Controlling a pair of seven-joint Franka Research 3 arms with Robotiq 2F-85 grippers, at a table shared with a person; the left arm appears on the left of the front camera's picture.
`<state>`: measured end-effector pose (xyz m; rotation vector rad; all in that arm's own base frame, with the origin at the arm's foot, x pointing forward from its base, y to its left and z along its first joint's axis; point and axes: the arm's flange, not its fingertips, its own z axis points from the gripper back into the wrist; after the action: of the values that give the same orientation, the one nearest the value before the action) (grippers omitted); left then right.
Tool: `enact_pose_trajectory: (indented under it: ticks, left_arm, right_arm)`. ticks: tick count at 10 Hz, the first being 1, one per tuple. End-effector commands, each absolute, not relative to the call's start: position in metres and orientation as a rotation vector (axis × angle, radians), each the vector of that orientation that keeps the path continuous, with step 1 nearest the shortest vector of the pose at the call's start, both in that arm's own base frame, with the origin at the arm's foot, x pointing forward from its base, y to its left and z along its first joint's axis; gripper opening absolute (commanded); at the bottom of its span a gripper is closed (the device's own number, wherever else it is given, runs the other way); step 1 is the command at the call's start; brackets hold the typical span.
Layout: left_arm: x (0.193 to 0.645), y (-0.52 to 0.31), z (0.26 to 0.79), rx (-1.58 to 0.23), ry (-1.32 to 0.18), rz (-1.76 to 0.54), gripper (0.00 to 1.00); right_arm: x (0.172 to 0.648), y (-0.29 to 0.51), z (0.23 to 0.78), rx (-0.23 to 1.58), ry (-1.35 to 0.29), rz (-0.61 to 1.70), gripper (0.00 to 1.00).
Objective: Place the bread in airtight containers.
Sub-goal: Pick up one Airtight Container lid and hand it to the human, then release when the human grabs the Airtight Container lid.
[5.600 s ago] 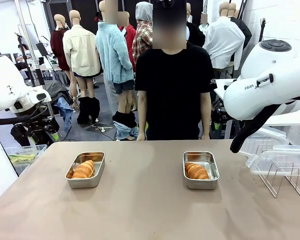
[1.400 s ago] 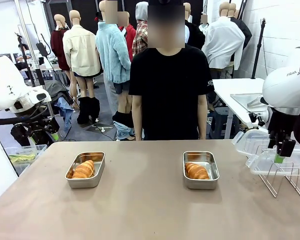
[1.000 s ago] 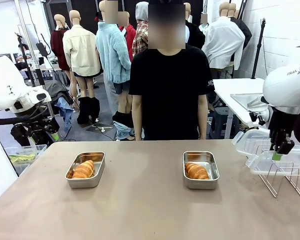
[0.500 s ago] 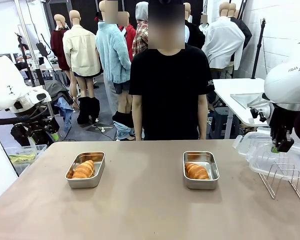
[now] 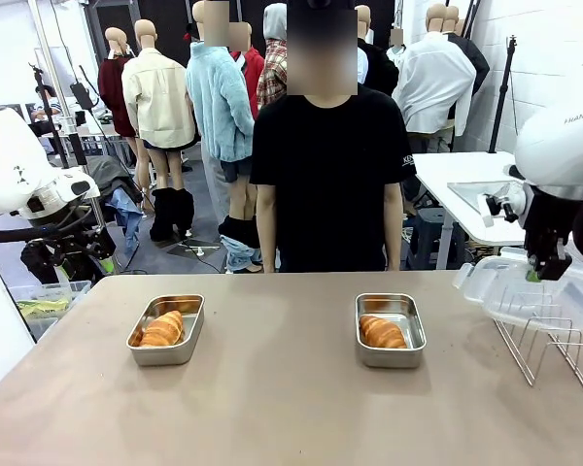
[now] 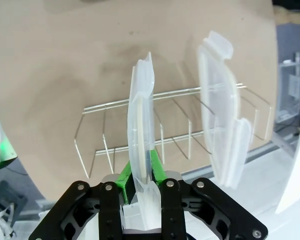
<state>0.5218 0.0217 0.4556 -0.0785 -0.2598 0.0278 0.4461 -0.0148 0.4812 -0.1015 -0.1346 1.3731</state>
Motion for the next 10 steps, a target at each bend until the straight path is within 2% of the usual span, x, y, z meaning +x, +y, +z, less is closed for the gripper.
enact_pose_trajectory:
  ticks: [1,6,10]
  left_arm:
    - [0.521,0.022,0.457,-0.077,-0.263,0.029,0.88]
    - [0.521,0.022,0.457,-0.077,-0.263,0.029,0.88]
    - [0.521,0.022,0.457,-0.077,-0.263,0.029,0.88]
  right_arm:
    - [0.447,-0.014,0.508,-0.13,-0.156,1.4,0.0]
    - [0.441,-0.007,0.584,-0.154,-0.197,1.445,0.0]
    - [0.438,-0.009,0.578,-0.167,-0.217,1.396,0.0]
